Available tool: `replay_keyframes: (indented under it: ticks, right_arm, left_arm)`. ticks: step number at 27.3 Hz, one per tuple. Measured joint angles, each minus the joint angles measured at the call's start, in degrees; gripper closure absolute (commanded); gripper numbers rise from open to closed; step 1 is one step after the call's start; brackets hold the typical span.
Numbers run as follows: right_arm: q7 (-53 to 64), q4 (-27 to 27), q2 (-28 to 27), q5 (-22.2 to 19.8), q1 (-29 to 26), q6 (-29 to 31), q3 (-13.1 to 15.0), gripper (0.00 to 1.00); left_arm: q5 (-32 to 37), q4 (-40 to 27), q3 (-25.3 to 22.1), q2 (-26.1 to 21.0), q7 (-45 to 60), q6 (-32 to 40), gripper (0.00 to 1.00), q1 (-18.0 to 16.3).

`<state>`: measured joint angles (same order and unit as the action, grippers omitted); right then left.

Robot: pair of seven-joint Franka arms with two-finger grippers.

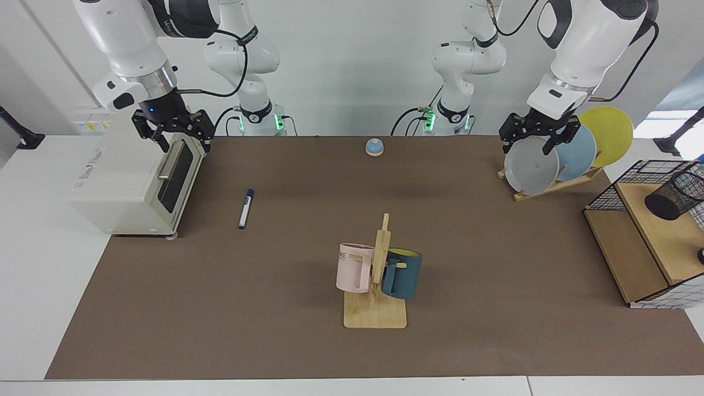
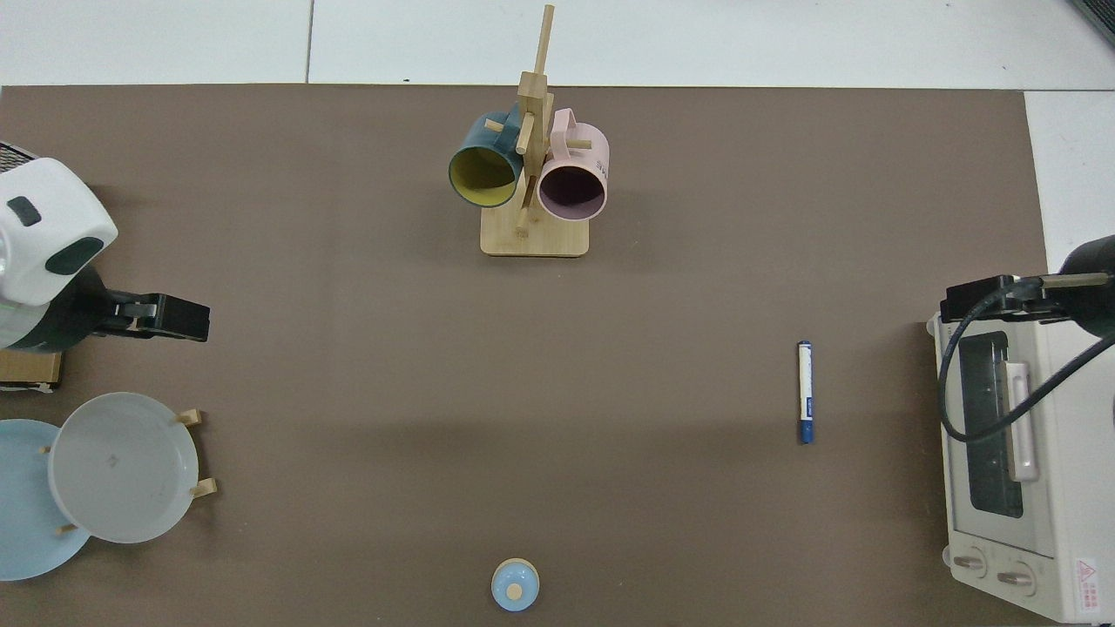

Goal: Put markers into pen holder

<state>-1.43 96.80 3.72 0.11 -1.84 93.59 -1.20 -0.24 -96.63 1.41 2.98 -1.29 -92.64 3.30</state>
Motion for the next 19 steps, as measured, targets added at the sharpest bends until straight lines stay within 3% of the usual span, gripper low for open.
replay_keyframes:
  ticks: [5,8,19]
  right_arm:
    - [-0.1,1.2,0.1,0.0,0.0,0.0,-0.3,0.0]
    - [-0.1,4.6,0.3,0.0,0.0,1.8,-0.4,0.0]
    - [-4.3,22.3,0.3,0.0,2.5,22.9,-0.7,0.0]
  left_arm:
    - [0.0,0.0,0.0,0.0,0.0,0.0,0.0,0.0]
    - [-0.1,0.0,0.0,0.0,0.0,0.0,0.0,0.0]
    - [-0.2,0.0,0.0,0.0,0.0,0.0,0.0,0.0]
